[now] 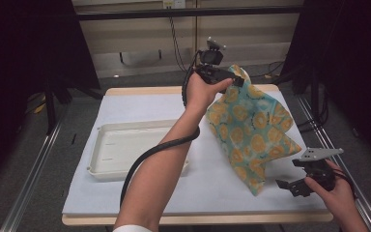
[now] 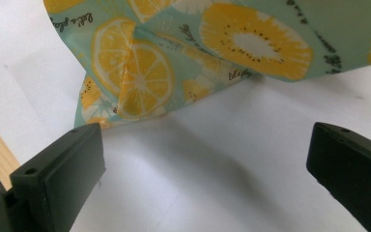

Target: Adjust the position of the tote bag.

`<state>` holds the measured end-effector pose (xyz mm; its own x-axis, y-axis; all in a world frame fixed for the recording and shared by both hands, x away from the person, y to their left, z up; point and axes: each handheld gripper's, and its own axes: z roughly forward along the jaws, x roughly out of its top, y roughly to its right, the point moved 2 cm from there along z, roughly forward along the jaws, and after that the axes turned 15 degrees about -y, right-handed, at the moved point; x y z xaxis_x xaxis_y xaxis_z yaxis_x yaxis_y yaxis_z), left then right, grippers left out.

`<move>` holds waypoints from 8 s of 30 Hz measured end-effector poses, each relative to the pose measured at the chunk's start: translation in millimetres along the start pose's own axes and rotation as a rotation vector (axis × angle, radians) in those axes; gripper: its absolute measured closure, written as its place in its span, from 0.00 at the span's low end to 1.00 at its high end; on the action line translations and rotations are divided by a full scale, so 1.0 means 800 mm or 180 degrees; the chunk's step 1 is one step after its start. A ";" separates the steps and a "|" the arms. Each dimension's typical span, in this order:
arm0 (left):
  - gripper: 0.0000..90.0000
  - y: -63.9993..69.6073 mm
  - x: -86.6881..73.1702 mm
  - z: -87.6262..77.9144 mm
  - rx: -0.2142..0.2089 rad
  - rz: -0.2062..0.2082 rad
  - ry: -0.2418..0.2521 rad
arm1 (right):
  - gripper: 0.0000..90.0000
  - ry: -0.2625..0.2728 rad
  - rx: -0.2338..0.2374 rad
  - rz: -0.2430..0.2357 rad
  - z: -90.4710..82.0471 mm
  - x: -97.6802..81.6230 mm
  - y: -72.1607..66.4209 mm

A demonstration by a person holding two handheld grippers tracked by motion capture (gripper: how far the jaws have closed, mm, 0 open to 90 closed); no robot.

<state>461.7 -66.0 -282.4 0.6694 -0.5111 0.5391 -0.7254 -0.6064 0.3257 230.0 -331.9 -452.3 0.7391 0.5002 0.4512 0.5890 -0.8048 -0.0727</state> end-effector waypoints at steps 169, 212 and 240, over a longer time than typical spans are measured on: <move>1.00 0.036 0.018 0.015 -0.0735 0.1983 -0.1179 | 0.00 0.0037 -0.0009 -0.0118 0.002 0.006 -0.001; 0.63 0.003 -0.061 -0.047 -0.0411 0.1283 -0.1155 | 0.70 0.0093 -0.0164 -0.0346 -0.034 0.073 0.010; 0.98 0.007 -0.036 -0.074 -0.0380 0.1205 -0.1172 | 1.00 -0.0241 0.0406 -0.0515 -0.100 0.126 -0.008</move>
<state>429.1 -18.6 -250.2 0.3542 -0.8731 0.3351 -0.9256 -0.2760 0.2592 274.8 -302.0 -334.7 0.6511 0.6461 0.3983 0.7351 -0.6675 -0.1188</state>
